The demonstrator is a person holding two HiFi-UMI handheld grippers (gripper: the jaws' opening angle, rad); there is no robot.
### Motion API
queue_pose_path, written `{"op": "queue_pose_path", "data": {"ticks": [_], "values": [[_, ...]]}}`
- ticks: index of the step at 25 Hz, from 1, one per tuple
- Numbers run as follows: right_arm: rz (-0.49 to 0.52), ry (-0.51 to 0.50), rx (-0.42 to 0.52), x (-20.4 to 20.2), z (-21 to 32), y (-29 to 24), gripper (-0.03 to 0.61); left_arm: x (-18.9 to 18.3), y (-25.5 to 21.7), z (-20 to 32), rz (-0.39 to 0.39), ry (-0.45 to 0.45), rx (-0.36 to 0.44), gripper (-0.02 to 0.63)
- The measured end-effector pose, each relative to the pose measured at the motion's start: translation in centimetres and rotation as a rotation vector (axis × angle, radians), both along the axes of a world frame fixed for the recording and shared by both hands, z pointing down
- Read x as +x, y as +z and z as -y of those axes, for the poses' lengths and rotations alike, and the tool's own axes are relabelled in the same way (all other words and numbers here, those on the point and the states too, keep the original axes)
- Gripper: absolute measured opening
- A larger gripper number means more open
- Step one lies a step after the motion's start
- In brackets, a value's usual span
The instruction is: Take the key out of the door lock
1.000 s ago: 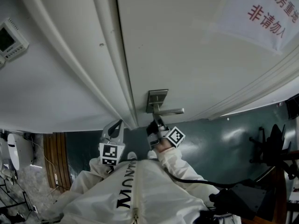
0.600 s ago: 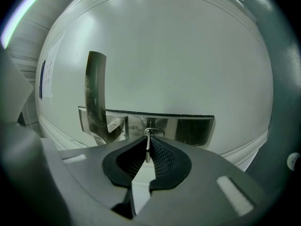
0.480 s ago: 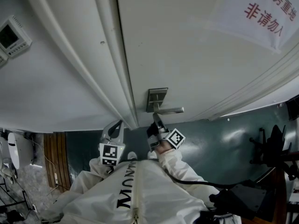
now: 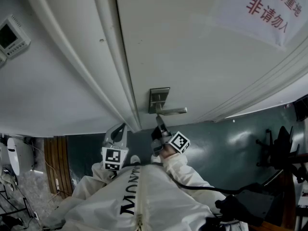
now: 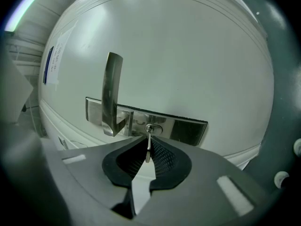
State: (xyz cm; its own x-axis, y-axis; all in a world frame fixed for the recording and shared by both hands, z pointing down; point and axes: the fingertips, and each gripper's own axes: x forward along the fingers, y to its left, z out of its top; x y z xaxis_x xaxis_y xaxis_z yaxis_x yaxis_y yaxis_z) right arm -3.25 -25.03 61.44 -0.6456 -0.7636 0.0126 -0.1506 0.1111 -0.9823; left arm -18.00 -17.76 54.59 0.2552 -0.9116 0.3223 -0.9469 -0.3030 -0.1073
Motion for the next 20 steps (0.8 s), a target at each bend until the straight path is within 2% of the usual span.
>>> {"op": "queue_pose_path", "data": {"ticks": [4, 10, 12, 20], "values": [[-0.004, -0.011, 0.009, -0.1, -0.6, -0.1, 0.021, -0.1, 0.0, -0.2, -0.001, -0.008, 0.0, 0.0], [-0.107, -0.027, 0.048, 0.3, -1.1, -0.5, 0.021, 0.3, 0.1, -0.2, -0.003, -0.004, -0.002, 0.0], [-0.204, -0.034, 0.073, 0.7, -1.4, -0.5, 0.021, 0.5, 0.1, -0.2, -0.003, -0.002, -0.002, 0.0], [-0.727, -0.098, 0.325, 1.9, -2.5, -2.3, 0.021, 1.3, 0.2, 0.1, -0.004, 0.005, -0.002, 0.0]]}}
